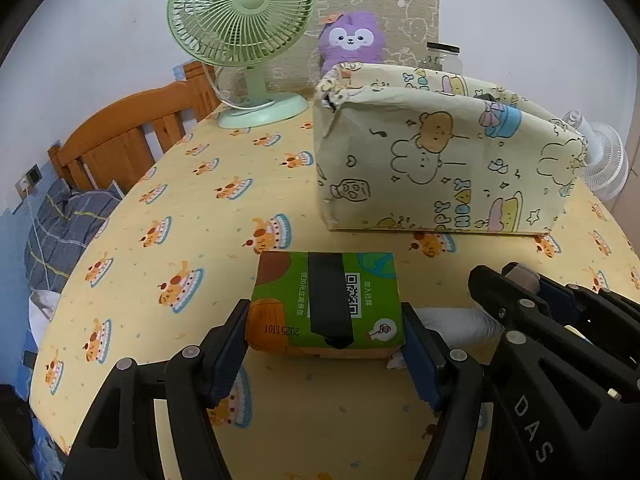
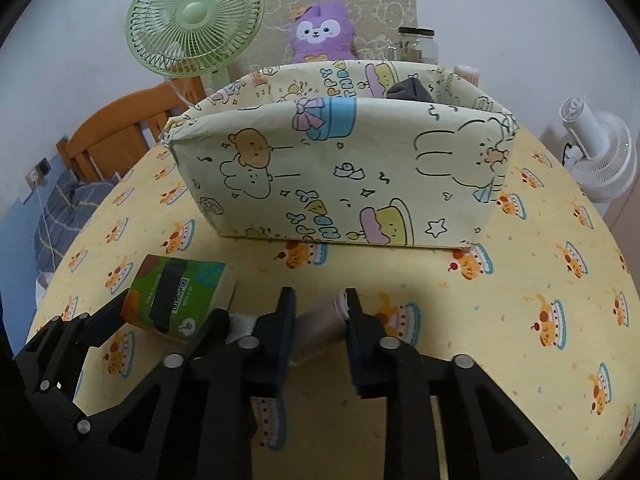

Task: Organize soft objects
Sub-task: 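Lift the green tissue pack with the left tool while the right tool grasps the white towel, then carry the green tissue pack with the left tool while the right tool carries the towel to the box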

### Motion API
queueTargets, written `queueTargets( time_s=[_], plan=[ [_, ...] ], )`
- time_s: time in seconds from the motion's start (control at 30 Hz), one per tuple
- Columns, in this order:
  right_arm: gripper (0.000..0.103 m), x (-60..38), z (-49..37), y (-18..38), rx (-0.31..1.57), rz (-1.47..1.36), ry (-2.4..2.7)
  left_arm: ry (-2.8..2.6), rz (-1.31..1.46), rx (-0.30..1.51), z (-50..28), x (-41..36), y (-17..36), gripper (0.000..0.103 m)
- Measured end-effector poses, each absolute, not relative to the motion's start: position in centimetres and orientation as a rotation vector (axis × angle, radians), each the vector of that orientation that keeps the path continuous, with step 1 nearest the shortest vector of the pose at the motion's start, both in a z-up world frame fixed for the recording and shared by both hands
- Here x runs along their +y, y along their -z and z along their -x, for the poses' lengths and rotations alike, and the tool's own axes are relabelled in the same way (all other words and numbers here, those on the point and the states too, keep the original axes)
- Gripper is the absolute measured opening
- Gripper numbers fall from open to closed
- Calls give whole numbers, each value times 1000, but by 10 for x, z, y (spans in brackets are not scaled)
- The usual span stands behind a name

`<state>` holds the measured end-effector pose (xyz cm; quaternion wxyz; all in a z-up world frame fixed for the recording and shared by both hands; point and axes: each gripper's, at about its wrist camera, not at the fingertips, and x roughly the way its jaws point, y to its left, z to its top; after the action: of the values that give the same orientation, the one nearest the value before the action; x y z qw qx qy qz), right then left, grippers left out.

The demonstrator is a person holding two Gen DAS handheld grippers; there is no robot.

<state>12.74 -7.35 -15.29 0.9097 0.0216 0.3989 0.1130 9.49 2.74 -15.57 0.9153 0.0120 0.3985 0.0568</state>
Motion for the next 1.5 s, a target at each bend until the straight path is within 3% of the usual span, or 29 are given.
queueTargets(
  time_s=[0.2,1.5],
  plan=[
    [13,-84,-123,149,809,-55,-209,-96,-31,814,-92,18,151,72],
    [10,-133,-83,59,620,-72,-141,-9,-56,665,-69,-28,64,72]
  ],
)
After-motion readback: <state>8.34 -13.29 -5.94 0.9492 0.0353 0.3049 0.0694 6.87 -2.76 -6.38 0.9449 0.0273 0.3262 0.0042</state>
